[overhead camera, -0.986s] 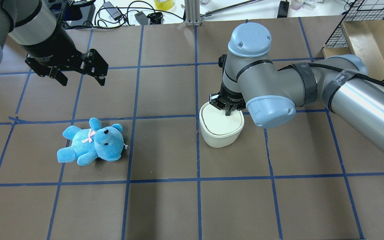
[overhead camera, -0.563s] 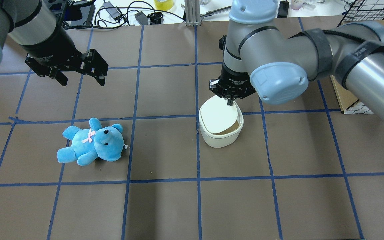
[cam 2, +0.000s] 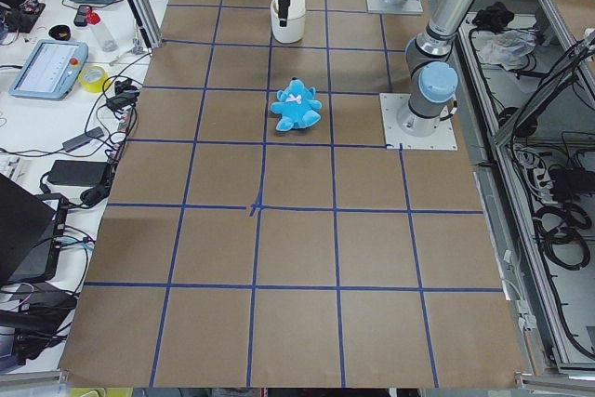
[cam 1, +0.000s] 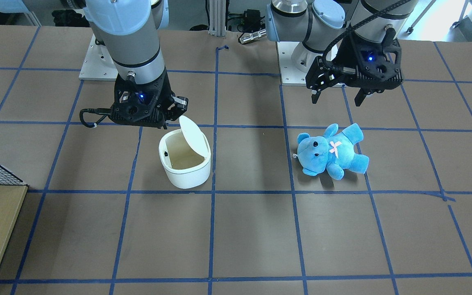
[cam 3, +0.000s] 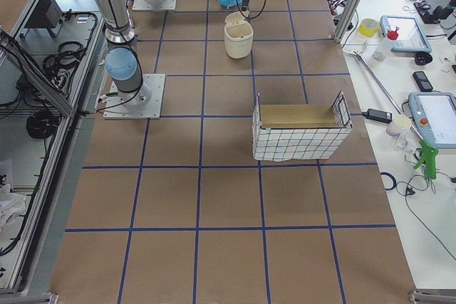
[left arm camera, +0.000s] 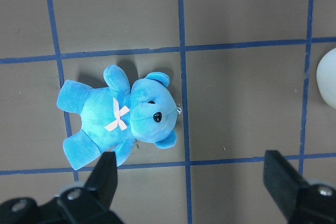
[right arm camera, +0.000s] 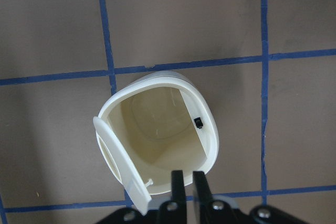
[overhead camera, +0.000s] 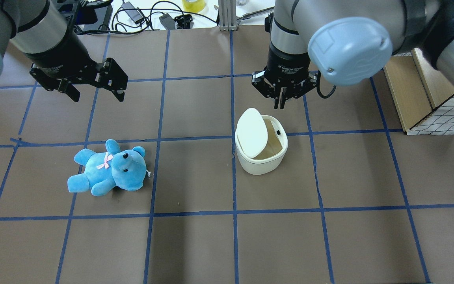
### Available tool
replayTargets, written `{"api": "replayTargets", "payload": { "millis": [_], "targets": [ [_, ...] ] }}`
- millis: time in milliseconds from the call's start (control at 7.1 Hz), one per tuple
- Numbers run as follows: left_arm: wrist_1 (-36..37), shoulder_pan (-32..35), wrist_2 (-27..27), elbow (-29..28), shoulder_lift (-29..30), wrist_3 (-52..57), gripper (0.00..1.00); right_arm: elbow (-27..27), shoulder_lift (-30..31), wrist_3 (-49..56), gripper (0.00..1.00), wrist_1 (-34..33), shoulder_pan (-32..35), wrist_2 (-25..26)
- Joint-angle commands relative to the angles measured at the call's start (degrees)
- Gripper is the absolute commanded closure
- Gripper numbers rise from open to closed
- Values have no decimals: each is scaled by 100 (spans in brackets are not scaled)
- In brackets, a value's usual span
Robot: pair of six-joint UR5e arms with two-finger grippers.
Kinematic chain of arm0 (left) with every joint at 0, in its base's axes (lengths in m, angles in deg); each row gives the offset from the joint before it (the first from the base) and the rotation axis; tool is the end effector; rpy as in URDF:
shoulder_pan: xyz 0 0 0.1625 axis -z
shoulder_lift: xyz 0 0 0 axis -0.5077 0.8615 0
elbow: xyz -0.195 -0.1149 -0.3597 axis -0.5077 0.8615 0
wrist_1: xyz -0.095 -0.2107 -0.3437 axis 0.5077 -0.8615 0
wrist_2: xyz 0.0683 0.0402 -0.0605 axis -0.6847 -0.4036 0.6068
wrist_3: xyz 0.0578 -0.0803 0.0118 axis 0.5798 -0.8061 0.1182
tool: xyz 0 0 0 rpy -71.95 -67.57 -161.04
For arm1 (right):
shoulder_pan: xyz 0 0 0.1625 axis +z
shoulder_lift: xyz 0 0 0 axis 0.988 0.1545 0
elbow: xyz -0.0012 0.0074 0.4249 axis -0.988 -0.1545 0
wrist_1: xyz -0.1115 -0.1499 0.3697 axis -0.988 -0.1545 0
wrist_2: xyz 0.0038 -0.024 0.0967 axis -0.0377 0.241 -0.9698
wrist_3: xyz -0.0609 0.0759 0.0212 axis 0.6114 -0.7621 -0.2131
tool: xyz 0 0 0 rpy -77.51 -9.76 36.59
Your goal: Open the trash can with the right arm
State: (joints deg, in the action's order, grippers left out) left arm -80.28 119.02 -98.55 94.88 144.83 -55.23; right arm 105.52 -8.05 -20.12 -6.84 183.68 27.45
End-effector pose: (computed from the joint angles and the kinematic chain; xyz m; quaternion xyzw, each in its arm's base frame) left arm -0.1210 -0.4774 0.5023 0.0207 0.9995 -0.0230 0.0010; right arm 0.2533 -0.5103 0.4503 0.0399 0.9988 0.0257 0.0081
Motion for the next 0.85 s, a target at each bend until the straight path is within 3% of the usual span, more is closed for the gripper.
{"api": "replayTargets", "payload": {
  "millis": [0, 423, 704],
  "targets": [
    [0, 0, 0, 0, 0, 0, 0, -379, 45, 329, 0, 347, -193, 120],
    [0, 0, 0, 0, 0, 0, 0, -661, 45, 1522, 0, 761, -516, 420],
    [0, 0, 0, 0, 0, 0, 0, -670, 123, 2708, 0, 875, -1209, 367]
  ]
}}
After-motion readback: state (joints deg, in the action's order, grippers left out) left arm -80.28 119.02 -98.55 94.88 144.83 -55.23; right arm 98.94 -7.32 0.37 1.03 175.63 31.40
